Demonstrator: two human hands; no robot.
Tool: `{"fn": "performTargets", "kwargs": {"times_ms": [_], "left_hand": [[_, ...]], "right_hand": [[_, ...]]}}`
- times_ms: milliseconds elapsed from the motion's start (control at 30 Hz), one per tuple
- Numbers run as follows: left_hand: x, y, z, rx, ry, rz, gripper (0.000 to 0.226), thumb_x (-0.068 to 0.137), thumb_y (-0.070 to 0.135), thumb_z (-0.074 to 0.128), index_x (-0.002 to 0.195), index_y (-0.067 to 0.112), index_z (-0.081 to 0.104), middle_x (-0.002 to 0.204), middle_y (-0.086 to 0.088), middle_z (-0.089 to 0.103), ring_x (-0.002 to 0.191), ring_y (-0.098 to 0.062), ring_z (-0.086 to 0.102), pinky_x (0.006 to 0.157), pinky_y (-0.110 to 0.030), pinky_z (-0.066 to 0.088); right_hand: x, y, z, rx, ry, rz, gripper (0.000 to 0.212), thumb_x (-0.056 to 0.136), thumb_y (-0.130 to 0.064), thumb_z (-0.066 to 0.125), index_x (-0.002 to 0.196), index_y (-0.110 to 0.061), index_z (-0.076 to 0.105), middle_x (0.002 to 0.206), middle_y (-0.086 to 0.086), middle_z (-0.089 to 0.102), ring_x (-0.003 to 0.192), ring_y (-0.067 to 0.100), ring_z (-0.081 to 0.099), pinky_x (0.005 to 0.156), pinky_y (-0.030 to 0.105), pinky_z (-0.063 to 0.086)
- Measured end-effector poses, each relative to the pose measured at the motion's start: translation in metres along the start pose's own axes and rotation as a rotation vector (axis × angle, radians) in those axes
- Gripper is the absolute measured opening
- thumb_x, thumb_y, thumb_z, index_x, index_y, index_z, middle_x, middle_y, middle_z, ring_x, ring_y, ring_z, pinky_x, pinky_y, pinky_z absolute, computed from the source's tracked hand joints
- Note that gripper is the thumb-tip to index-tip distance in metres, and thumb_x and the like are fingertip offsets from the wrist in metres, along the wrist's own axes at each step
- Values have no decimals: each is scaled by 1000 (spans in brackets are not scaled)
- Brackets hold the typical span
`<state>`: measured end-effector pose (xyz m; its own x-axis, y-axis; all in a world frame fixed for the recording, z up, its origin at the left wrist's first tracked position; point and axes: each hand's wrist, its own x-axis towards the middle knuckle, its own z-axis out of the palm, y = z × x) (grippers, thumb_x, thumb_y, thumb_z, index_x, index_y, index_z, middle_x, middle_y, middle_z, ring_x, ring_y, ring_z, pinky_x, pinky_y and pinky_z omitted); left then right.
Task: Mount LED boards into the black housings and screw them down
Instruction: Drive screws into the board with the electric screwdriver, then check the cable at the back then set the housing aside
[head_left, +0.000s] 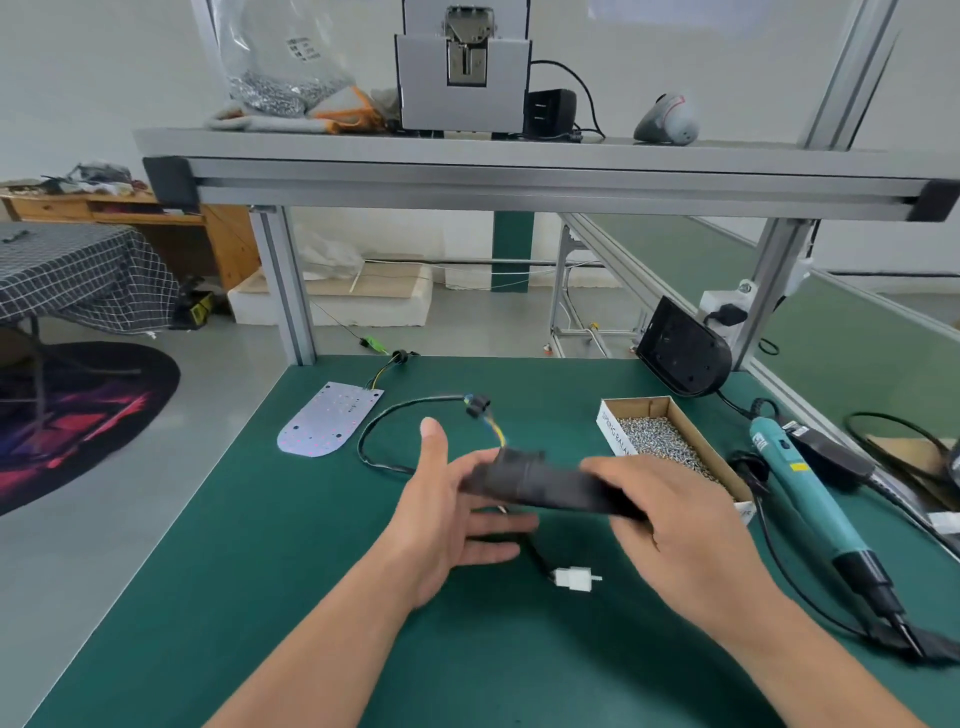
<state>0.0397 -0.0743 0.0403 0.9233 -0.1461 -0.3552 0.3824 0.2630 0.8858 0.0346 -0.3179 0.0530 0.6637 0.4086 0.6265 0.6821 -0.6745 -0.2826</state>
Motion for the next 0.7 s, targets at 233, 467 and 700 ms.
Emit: {"fn": "performTargets", "kwargs": {"times_ms": [233, 467, 700], "left_hand": [[9, 0, -12, -53, -42, 23, 92, 99, 80, 24, 135, 4, 62, 126, -23, 74, 105, -36, 72, 94, -50, 58], [6, -7, -11, 144, 24, 264, 27, 105, 34, 59, 119, 17, 74, 125, -5, 78, 124, -23, 67, 96, -44, 55], [-2, -8, -5, 246, -59, 399, 51, 96, 55, 58, 134, 21, 58, 116, -5, 80, 133, -20, 60, 117, -47, 37]], "right_hand": [[-14, -13, 6, -273, -95, -339, 66, 55, 0, 87, 117, -17, 70, 125, -6, 70, 110, 22, 66, 89, 38, 55], [-9, -18, 6, -428, -325, -370, 52, 57, -34, 93, 102, -20, 70, 115, -5, 69, 90, 21, 66, 68, 34, 57], [-15, -6, 9, -109, -501, -134, 79, 83, -93, 49, 135, -34, 59, 130, -23, 54, 117, 1, 52, 97, 25, 47]]}}
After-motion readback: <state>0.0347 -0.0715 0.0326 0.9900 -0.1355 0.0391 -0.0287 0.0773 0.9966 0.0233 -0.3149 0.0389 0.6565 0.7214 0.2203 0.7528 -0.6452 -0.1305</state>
